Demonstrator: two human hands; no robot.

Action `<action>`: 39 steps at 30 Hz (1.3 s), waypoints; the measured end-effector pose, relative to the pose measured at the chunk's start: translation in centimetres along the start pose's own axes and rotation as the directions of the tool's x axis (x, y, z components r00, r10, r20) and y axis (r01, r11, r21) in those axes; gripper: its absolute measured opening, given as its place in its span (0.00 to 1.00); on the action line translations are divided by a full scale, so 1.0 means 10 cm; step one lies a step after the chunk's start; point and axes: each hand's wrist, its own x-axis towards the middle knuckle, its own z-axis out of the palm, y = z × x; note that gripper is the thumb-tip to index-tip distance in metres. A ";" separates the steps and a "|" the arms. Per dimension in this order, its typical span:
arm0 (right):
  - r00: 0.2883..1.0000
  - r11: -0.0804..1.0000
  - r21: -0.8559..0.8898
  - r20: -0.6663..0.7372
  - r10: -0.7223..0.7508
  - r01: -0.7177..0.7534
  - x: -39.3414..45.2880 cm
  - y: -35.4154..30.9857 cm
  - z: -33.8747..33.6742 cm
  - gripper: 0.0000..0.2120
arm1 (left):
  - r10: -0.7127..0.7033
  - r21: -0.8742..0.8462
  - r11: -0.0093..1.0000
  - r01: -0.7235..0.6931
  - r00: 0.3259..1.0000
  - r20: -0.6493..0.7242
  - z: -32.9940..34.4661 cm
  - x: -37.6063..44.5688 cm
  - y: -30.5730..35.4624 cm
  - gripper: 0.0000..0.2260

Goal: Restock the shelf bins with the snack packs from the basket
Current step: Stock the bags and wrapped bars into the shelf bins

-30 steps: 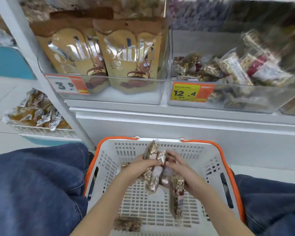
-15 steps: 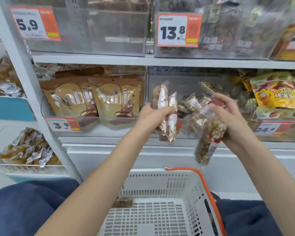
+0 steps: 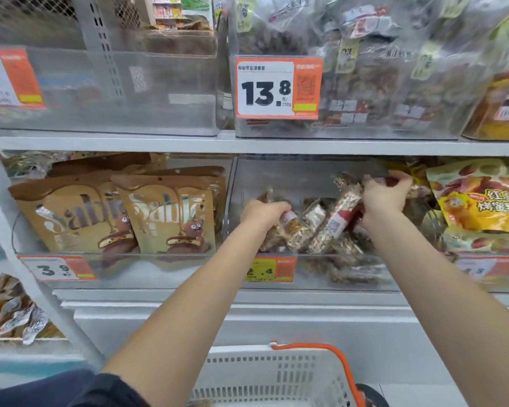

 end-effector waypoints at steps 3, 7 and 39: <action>0.993 0.940 -0.328 0.095 -0.064 0.091 0.04 0.02 0.16 0.22 | 0.165 0.245 0.960 -0.137 0.981 -0.100 0.09 0.06 -0.09 0.37; 0.946 0.778 -0.569 0.306 -0.101 0.268 -0.13 0.05 0.24 0.19 | 0.428 0.282 0.850 -0.445 0.895 0.123 0.28 -0.06 -0.25 0.36; 0.106 0.280 -0.386 0.730 0.675 0.879 -2.68 3.00 -1.33 0.27 | -0.418 0.706 0.705 0.061 0.840 0.345 -1.15 -0.97 -4.28 0.24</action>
